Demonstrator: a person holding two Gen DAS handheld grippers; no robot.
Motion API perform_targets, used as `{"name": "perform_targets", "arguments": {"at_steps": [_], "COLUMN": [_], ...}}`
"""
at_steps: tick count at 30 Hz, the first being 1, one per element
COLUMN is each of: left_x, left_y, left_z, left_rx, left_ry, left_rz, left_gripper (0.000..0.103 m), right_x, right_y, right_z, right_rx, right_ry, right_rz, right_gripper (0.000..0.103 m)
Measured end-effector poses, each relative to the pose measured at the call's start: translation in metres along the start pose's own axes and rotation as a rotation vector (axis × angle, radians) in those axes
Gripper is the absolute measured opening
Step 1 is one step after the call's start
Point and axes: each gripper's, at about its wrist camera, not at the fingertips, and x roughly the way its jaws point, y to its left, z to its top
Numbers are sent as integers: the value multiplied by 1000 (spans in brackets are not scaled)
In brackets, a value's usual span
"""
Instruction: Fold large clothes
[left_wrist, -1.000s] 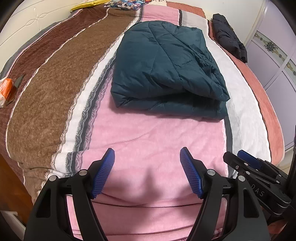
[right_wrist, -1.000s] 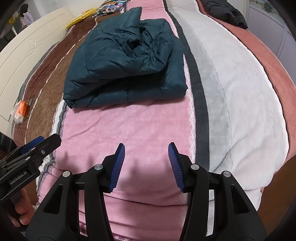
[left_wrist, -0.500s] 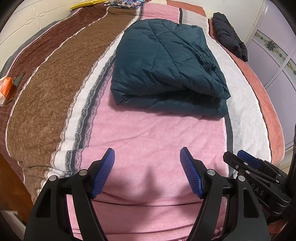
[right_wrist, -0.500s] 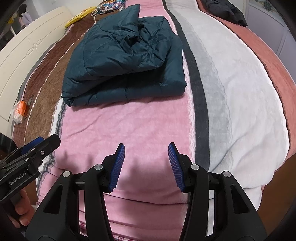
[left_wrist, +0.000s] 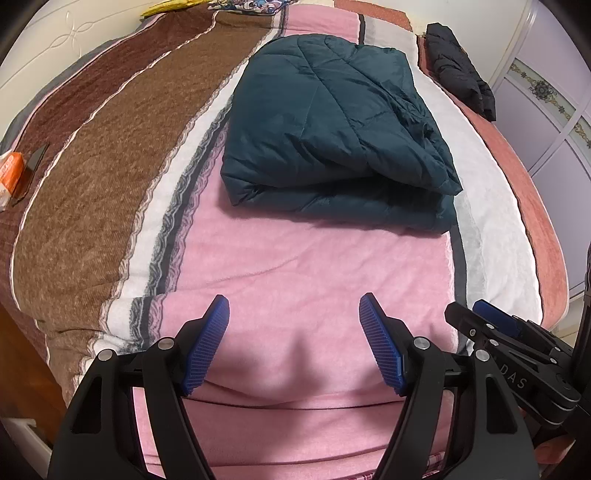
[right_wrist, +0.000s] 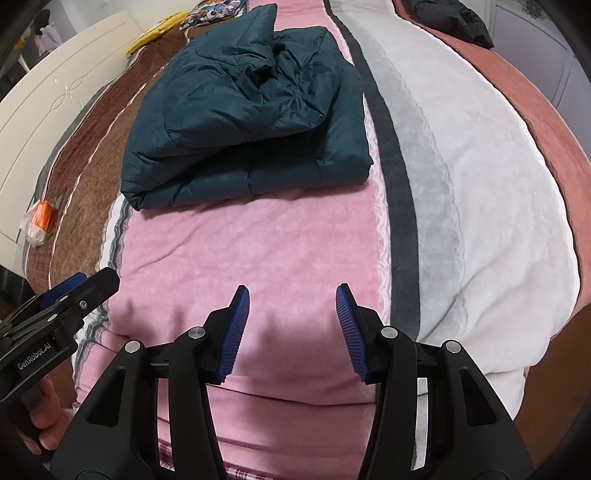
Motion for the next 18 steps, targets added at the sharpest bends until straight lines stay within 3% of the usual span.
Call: {"name": "perform_targets", "arguments": {"at_steps": [18], "left_x": [0], "left_y": [1], "left_z": [2], "left_rx": [3], "left_ry": [4], "left_rz": [6], "left_gripper": [71], "right_x": [1], "right_y": [-1], "right_z": [0], "right_rx": [0], "right_ry": [1], "right_rz": [1], "right_gripper": [49]}}
